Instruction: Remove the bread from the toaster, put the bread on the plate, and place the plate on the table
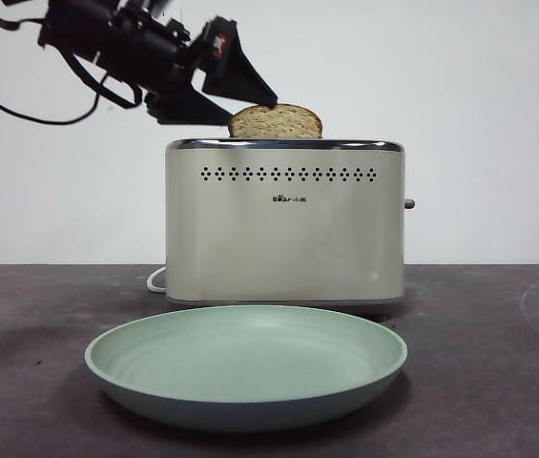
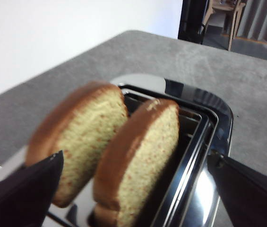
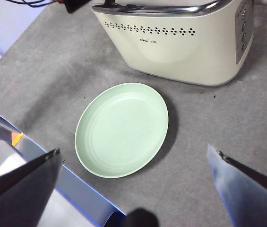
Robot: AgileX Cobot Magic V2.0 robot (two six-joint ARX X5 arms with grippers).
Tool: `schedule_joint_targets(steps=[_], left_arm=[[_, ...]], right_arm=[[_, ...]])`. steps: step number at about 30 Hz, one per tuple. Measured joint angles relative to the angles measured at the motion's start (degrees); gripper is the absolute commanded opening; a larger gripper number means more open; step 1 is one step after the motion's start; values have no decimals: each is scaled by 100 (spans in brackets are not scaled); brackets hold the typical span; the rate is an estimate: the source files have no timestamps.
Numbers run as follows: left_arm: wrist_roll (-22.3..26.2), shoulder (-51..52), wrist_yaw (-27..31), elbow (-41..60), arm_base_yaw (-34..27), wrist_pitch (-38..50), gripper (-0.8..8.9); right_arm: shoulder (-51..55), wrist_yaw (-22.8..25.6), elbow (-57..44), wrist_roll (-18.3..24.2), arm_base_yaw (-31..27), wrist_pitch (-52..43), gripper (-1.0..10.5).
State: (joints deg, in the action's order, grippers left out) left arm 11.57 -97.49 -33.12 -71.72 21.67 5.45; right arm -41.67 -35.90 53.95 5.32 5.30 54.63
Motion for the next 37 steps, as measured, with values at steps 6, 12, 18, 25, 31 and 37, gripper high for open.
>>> schedule_joint_targets(steps=[6, 12, 18, 25, 31, 37], left_arm=[[0, -85, 153, 0, 129, 4, 200], [0, -85, 153, 0, 144, 2, -9], [0, -85, 173, -9, 140, 20, -9], [-11, -79, 168, -306, 140, -120, -9], [-133, 26, 151, -911, 142, -570, -9], [-170, 378, 188, -1408, 142, -1117, -9]], right_arm=[[0, 11, 0, 0, 0, 0, 660], [-48, 9, 0, 0, 0, 0, 659], [-96, 11, 0, 0, 0, 0, 659], [-111, 11, 0, 0, 0, 2, 659], [-111, 11, 0, 0, 0, 2, 659], [-111, 11, 0, 0, 0, 2, 659]])
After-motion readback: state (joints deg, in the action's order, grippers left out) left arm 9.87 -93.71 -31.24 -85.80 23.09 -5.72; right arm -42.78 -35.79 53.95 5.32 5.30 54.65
